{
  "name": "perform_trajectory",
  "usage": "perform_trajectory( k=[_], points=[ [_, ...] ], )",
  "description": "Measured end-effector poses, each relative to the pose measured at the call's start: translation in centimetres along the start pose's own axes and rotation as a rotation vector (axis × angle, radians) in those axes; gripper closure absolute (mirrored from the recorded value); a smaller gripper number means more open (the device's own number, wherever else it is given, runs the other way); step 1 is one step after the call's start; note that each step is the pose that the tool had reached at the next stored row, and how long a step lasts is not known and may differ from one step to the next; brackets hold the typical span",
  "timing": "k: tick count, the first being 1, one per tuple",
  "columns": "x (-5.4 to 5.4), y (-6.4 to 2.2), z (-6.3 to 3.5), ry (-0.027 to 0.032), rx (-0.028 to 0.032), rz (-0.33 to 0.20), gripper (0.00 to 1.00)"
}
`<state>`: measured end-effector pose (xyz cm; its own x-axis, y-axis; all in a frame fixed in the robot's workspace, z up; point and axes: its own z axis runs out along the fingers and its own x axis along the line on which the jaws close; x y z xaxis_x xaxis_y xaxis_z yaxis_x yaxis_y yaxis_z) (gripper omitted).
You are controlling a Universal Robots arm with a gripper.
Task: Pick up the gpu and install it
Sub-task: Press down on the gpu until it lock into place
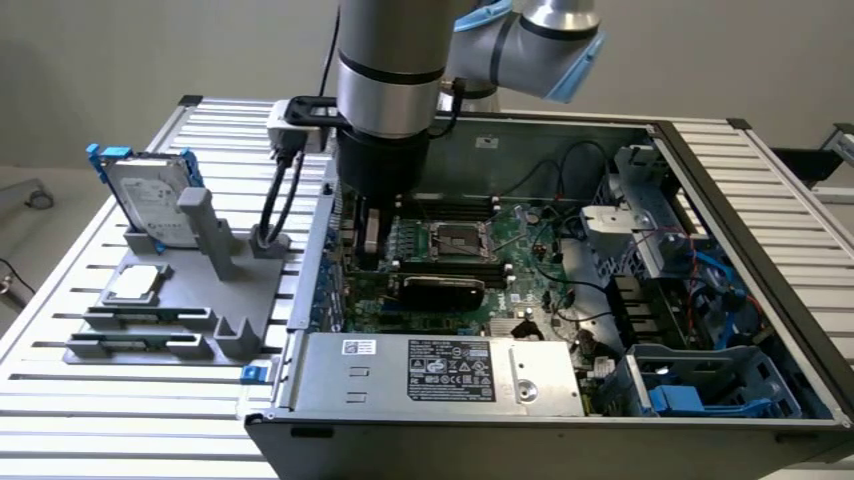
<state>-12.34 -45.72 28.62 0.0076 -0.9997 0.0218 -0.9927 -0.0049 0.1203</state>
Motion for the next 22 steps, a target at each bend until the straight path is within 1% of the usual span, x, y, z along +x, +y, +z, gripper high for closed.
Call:
perform_trajectory(
  k=[1,3,7,9,11,13,15,17,19,20,21,22],
  points=[
    [0.0,0.06,-0.01,0.0029,-0.0021,0.0,0.89],
    [0.0,0.18,-0.03,0.0064,-0.0074,0.001,0.89],
    [0.0,0.4,-0.05,0.0103,-0.0197,0.001,0.89],
    [0.0,0.44,-0.17,0.0128,-0.0226,0.001,0.89],
    [0.0,0.48,-0.36,0.018,-0.0239,0.002,0.89],
    [0.01,0.51,-0.58,0.0253,-0.0246,0.002,0.89],
    [0.01,0.53,-0.76,0.0339,-0.0253,0.003,0.89],
    [0.02,0.56,-0.87,0.0447,-0.0266,0.004,0.89],
    [0.02,0.59,-0.92,0.057,-0.0283,0.006,0.89],
    [0.02,0.62,-0.93,0.0618,-0.0293,0.006,0.89],
    [0.02,0.67,-0.93,0.0649,-0.0306,0.007,0.89],
    [0.02,0.73,-0.95,0.0664,-0.0323,0.007,0.89]
  ],
)
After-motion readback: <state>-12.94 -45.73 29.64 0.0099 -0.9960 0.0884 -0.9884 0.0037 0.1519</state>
